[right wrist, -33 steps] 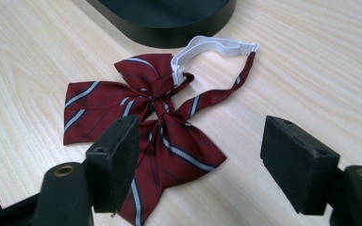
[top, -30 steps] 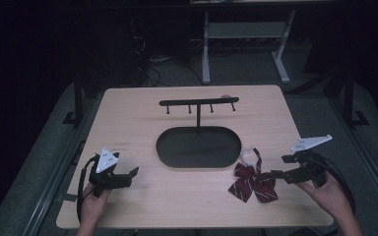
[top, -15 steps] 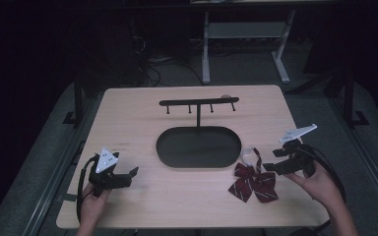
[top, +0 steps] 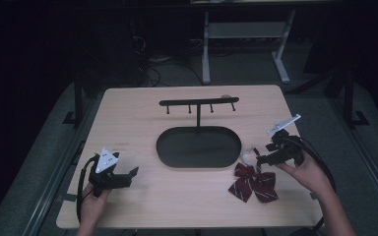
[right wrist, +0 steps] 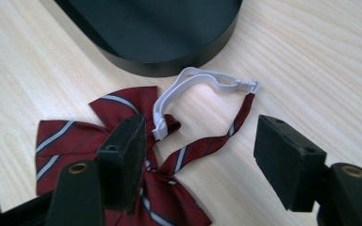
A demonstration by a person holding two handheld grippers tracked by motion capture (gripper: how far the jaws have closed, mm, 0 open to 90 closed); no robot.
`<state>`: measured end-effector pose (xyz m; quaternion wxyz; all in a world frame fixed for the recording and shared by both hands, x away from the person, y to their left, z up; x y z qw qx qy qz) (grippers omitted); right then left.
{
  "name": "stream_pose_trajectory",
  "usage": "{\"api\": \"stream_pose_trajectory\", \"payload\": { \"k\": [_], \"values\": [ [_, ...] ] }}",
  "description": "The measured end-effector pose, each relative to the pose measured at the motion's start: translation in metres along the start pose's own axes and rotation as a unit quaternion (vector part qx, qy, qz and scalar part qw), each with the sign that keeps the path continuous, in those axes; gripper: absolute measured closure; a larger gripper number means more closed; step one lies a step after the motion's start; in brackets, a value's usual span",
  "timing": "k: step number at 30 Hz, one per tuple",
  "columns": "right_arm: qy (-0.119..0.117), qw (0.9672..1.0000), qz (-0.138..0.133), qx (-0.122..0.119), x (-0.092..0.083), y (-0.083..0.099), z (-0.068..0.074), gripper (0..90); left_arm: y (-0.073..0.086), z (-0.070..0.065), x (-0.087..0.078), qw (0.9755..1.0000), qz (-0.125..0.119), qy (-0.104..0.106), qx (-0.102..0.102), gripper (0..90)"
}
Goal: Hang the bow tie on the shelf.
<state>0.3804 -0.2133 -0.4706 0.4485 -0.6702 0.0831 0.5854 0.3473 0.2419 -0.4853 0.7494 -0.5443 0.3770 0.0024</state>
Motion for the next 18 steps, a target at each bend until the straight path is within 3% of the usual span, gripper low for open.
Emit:
{"api": "stream_pose_trajectory", "payload": {
  "k": [18],
  "values": [
    [0.003, 0.9994, 0.030, 0.014, 0.020, -0.012, -0.018, 39.6, 0.000, -0.001, 0.001, 1.0000, 0.003, 0.002, 0.003, 13.1]
  ]
}}
Point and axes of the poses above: each handheld gripper's, and its own axes: x roughly forward along the jaws, y roughly out of its underside, z roughly to its left, the point moved 9 cm from there along x, roughly forward along the jaws, and after that the axes turned 1 degree about z, right-handed, at the moved point
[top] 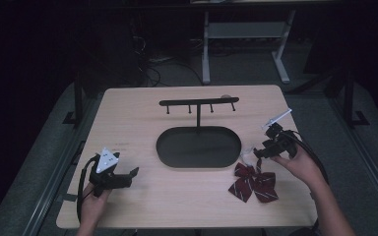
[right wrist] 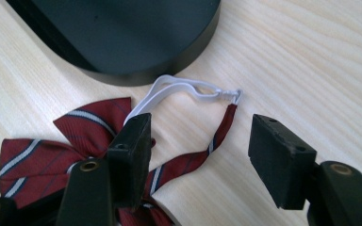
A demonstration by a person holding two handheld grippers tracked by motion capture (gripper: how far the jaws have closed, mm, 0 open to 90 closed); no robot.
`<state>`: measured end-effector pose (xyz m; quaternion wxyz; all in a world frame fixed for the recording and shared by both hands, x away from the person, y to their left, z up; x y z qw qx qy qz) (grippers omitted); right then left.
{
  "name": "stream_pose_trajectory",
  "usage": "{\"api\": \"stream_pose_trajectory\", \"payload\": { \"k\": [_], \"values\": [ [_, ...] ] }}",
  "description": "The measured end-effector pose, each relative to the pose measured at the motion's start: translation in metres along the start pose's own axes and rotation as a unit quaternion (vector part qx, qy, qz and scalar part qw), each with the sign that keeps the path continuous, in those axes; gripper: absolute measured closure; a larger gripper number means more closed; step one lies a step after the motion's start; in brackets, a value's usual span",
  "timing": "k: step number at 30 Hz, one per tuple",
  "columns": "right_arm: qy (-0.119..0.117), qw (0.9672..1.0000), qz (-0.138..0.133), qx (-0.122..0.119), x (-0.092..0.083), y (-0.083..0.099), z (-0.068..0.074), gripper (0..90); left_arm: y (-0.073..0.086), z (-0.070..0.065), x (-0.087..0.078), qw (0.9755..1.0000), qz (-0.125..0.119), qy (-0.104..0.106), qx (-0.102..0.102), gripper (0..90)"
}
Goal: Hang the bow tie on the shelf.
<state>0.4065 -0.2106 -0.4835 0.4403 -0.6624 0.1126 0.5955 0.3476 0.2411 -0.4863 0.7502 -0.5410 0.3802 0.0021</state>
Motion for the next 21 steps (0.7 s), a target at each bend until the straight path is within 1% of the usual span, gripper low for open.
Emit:
{"api": "stream_pose_trajectory", "payload": {
  "k": [1, 2, 3, 7, 8, 9, 10, 11, 14, 16, 17, 19, 21],
  "values": [
    [0.001, 1.0000, 0.000, 0.001, 0.000, -0.001, 0.000, 39.9, 0.000, 0.000, 0.000, 1.0000, 0.002, 0.000, 0.001, 13.1],
    [0.002, 1.0000, 0.002, -0.001, 0.001, -0.003, 0.000, 40.0, 0.000, 0.000, 0.000, 1.0000, -0.002, 0.000, 0.000, 13.1],
    [0.004, 1.0000, 0.008, -0.002, 0.003, -0.005, -0.001, 41.0, 0.000, 0.000, -0.001, 1.0000, 0.001, 0.000, 0.001, 13.1],
    [0.008, 0.9998, 0.016, -0.001, 0.007, -0.007, -0.004, 42.3, 0.000, 0.000, -0.001, 1.0000, 0.001, 0.001, 0.001, 13.1],
    [0.011, 0.9997, 0.023, 0.000, 0.010, -0.008, -0.006, 43.8, 0.000, 0.000, -0.001, 1.0000, 0.001, 0.001, 0.001, 13.1],
    [0.011, 0.9997, 0.023, 0.000, 0.010, -0.008, -0.006, 43.8, 0.000, 0.000, 0.000, 1.0000, 0.000, 0.001, 0.001, 13.1],
    [0.010, 0.9996, 0.027, 0.001, 0.013, -0.008, -0.006, 46.3, 0.000, 0.000, 0.000, 1.0000, -0.001, 0.001, 0.001, 13.1],
    [0.008, 0.9995, 0.031, 0.001, 0.015, -0.008, -0.007, 47.8, 0.000, 0.000, 0.000, 1.0000, -0.001, 0.001, 0.001, 13.1],
    [0.010, 0.9993, 0.036, 0.000, 0.018, -0.008, -0.008, 48.3, 0.000, -0.001, 0.000, 1.0000, 0.000, 0.002, 0.001, 13.1],
    [0.013, 0.9986, 0.051, 0.000, 0.024, -0.006, -0.010, 50.9, 0.000, -0.001, 0.000, 1.0000, -0.001, 0.002, 0.001, 13.1],
    [0.013, 0.9986, 0.051, 0.000, 0.024, -0.006, -0.010, 50.9, 0.000, -0.001, 0.000, 1.0000, -0.001, 0.002, 0.001, 13.1],
    [0.016, 0.9980, 0.061, 0.002, 0.029, -0.005, -0.013, 53.0, 0.000, -0.001, 0.000, 1.0000, -0.001, 0.002, 0.001, 13.1],
    [0.018, 0.9979, 0.063, 0.004, 0.029, -0.004, -0.013, 53.5, 0.000, -0.001, 0.000, 1.0000, 0.001, 0.002, 0.001, 13.1]
  ]
}}
Point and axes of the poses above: each handheld gripper's, and its own axes: x roughly forward along the jaws, y roughly out of its underside, z roughly to its left, the point moved 9 cm from there along x, roughly forward along the jaws, and after that the axes turned 1 degree about z, right-handed, at the moved point
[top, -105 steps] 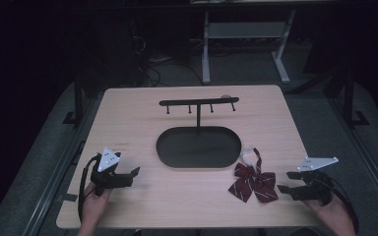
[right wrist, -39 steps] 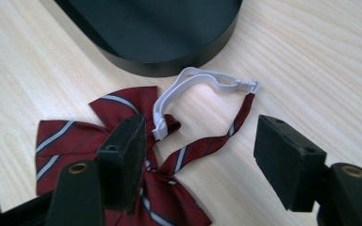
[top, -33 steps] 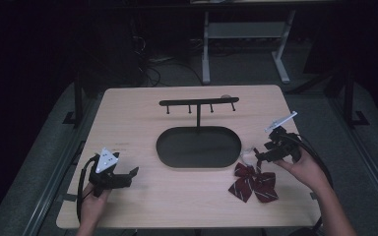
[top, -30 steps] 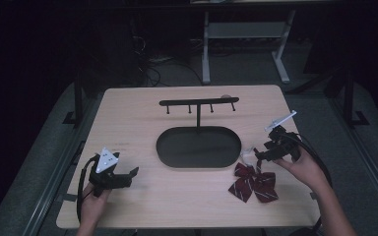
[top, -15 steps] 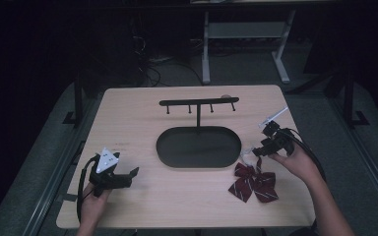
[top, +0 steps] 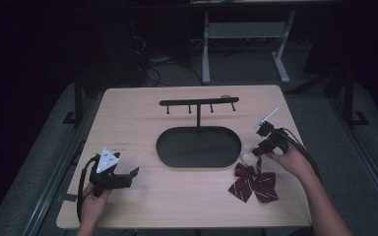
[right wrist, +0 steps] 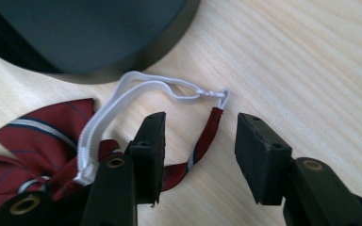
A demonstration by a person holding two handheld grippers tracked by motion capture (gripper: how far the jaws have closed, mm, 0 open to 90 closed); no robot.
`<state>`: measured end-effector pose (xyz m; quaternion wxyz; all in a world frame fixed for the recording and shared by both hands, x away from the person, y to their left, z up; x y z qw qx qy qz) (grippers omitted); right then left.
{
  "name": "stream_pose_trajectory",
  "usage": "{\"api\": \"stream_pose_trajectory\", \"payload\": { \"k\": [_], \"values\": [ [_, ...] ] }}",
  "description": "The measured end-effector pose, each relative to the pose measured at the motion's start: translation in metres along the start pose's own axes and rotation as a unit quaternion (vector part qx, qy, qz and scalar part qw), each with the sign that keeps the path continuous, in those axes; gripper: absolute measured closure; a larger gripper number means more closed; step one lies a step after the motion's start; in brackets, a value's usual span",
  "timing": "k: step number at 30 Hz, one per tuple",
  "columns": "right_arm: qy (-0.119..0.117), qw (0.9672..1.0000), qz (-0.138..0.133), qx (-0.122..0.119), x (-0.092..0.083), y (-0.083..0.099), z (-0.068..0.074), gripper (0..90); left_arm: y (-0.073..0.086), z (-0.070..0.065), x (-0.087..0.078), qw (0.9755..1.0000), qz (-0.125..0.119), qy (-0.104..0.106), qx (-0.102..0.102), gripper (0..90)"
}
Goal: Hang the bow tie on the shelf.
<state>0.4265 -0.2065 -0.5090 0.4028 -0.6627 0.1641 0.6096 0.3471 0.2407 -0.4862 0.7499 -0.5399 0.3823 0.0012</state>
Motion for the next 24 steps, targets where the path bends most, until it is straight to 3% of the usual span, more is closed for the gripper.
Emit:
{"api": "stream_pose_trajectory", "payload": {
  "k": [16, 24],
  "values": [
    [0.031, 0.9989, 0.032, -0.010, 0.011, 0.003, -0.004, 63.7, 0.000, 0.000, 0.000, 1.0000, 0.001, 0.000, 0.000, 13.1],
    [0.054, 0.9971, 0.045, -0.028, 0.016, 0.003, -0.002, 69.5, 0.000, 0.000, 0.000, 1.0000, 0.002, 0.000, 0.000, 13.1]
  ]
}}
Point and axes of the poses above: each handheld gripper's, and its own axes: x roughly forward along the jaws, y roughly out of its underside, z roughly to its left, the point moved 9 cm from there along x, roughly forward along the jaws, and after that the axes turned 1 degree about z, right-handed, at the moved point
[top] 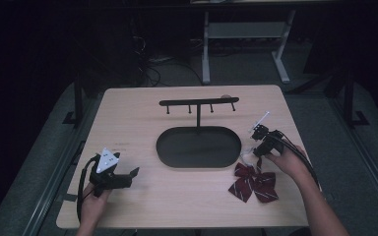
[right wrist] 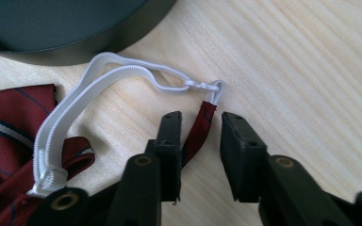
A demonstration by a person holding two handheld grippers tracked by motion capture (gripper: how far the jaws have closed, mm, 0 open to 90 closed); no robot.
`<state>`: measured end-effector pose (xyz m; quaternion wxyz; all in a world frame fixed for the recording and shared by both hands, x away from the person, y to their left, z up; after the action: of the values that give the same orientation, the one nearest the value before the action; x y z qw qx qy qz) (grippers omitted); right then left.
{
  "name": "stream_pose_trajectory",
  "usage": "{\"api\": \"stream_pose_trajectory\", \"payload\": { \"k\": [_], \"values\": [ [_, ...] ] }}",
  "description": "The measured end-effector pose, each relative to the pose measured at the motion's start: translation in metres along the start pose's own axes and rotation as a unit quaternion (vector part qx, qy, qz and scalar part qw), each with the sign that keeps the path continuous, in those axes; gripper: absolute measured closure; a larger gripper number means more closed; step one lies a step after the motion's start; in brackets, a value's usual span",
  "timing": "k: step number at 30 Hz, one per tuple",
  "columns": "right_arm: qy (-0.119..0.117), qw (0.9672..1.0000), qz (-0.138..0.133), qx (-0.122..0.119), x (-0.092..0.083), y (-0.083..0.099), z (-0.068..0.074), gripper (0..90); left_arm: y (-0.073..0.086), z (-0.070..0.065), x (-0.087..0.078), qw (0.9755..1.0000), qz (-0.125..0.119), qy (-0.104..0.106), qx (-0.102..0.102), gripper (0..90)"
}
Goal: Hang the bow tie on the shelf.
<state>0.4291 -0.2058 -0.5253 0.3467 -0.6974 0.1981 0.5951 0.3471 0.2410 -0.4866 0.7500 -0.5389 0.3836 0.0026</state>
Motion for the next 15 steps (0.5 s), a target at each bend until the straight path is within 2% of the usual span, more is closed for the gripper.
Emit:
{"api": "stream_pose_trajectory", "payload": {
  "k": [8, 9, 15],
  "values": [
    [0.024, 0.9995, 0.006, -0.018, 0.0019, -0.0011, 0.0016, 78.3, -0.0005, -0.0003, 0.0003, 1.0000, -0.003, 0.000, -0.001, 13.1],
    [0.029, 0.9993, 0.008, -0.021, 0.0019, -0.0005, 0.0015, 82.0, -0.0004, -0.0003, 0.0002, 1.0000, -0.003, 0.001, -0.001, 13.1],
    [0.028, 0.9993, 0.014, -0.021, -0.0001, 0.0030, 0.0008, 86.3, -0.0004, -0.0006, 0.0004, 1.0000, -0.003, 0.001, -0.001, 13.1]
  ]
}}
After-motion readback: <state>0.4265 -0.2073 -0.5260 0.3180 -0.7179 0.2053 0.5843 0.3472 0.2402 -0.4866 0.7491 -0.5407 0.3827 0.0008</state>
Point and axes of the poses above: each handheld gripper's, and its own axes: x roughly forward along the jaws, y roughly out of its underside, z roughly to its left, the point moved 9 cm from there along x, roughly forward along the jaws, and after that the axes turned 1 degree about z, right-handed, at the moved point
